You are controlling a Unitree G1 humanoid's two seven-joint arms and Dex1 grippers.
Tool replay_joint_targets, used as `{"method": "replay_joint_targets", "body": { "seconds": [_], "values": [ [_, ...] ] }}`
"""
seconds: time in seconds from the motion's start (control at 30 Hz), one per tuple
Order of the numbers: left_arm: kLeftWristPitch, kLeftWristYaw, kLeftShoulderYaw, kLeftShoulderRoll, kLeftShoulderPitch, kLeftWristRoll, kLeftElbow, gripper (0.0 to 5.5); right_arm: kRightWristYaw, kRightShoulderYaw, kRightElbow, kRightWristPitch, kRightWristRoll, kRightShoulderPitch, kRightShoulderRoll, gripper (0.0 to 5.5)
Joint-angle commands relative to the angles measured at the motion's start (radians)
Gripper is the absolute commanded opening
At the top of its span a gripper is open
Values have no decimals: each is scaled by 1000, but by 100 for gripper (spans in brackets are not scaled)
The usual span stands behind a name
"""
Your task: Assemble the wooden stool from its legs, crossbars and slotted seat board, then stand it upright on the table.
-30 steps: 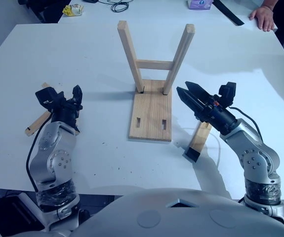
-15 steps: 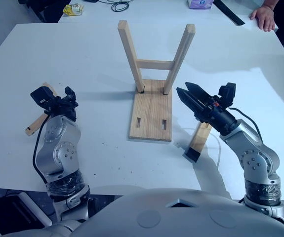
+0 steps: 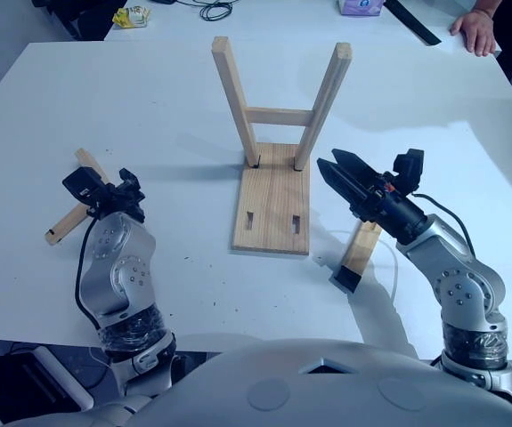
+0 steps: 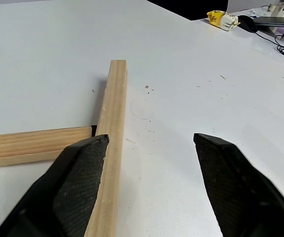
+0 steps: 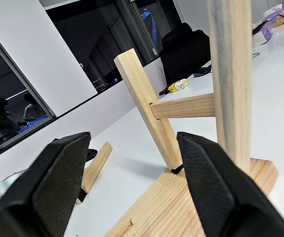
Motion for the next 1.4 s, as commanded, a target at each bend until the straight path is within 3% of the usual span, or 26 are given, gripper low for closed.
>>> {"method": "replay_joint_targets", "body": {
  "seconds": [0.03, 0.53, 1.0, 1.4],
  "values": [
    [19, -3, 3, -13, 4, 11, 8, 321, -10, -5, -15, 15, 7, -8, -8, 322],
    [120, -80, -47, 1, 46, 47, 48, 321, -22, 2, -22, 15, 8, -2, 5, 322],
    [298, -276, -164, 175, 10, 92, 99, 321, -44, 35, -27, -24, -22, 18, 63, 322],
    [309, -306, -76, 85, -56, 18, 79, 321, -39, 41, -14, -49, -42, 18, 76, 322]
  ]
}}
